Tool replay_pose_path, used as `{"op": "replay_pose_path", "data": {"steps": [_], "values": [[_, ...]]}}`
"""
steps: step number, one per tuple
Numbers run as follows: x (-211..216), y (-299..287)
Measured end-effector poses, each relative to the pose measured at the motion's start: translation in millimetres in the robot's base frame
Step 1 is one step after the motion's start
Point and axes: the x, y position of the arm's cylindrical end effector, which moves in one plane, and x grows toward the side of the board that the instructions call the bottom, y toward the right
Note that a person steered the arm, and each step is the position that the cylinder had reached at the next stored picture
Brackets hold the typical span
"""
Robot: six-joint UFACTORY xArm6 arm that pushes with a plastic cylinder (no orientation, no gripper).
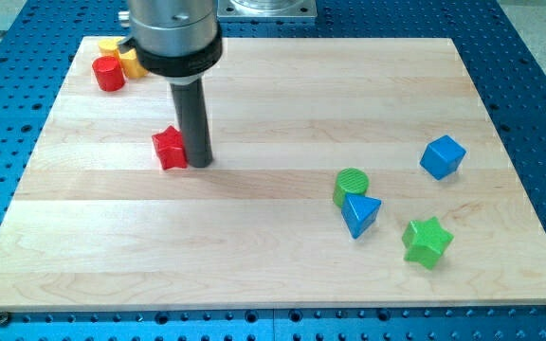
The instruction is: Push the red star close to the red circle
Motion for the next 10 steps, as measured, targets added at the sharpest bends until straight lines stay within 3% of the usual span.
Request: {"op": "replay_pose_path", "data": {"steps": [1, 2, 3, 4, 5, 6, 7, 8, 9, 10], "values": [[3.6, -38.5], [-68.0, -50.6], [-31.8, -60.7], [31.5, -62.8], [36.3, -141.6], [-13.1, -135.2], [-24.3, -110.9], [45.2, -119.1], [29.1, -66.1], [-6.3, -84.3]]}}
